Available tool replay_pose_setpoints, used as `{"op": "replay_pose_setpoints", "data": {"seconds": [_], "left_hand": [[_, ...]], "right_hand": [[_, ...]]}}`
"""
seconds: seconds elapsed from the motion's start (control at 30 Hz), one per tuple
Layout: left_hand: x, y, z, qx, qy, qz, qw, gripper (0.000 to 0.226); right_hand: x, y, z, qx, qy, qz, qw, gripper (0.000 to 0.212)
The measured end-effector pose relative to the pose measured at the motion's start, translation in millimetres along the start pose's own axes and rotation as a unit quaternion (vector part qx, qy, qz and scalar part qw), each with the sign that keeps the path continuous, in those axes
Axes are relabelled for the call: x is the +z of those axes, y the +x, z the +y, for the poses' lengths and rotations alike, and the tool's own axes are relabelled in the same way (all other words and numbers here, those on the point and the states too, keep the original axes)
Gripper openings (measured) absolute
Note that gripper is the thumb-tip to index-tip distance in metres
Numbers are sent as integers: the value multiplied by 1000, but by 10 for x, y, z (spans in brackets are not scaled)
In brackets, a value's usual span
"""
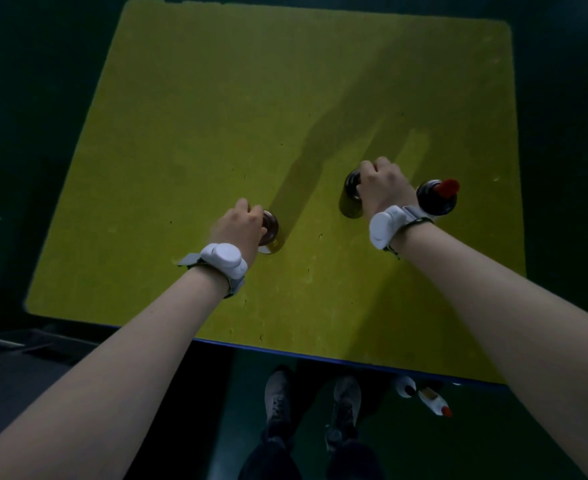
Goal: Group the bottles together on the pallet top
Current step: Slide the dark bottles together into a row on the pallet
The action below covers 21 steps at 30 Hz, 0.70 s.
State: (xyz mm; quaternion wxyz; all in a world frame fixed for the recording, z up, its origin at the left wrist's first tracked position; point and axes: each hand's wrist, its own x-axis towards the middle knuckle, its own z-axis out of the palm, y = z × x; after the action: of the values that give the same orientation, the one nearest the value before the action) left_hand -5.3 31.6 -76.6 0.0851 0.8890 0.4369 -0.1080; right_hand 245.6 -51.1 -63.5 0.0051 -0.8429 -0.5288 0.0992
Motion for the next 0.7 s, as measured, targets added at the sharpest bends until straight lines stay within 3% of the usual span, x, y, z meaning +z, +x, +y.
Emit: {"op": "replay_pose_setpoints", "data": {"seconds": [0.7], "left_hand": [[-2, -429, -269, 81, 22, -6, 996, 11]], "right_hand": [[247, -959, -1092, -116, 82, -44, 989, 9]]}}
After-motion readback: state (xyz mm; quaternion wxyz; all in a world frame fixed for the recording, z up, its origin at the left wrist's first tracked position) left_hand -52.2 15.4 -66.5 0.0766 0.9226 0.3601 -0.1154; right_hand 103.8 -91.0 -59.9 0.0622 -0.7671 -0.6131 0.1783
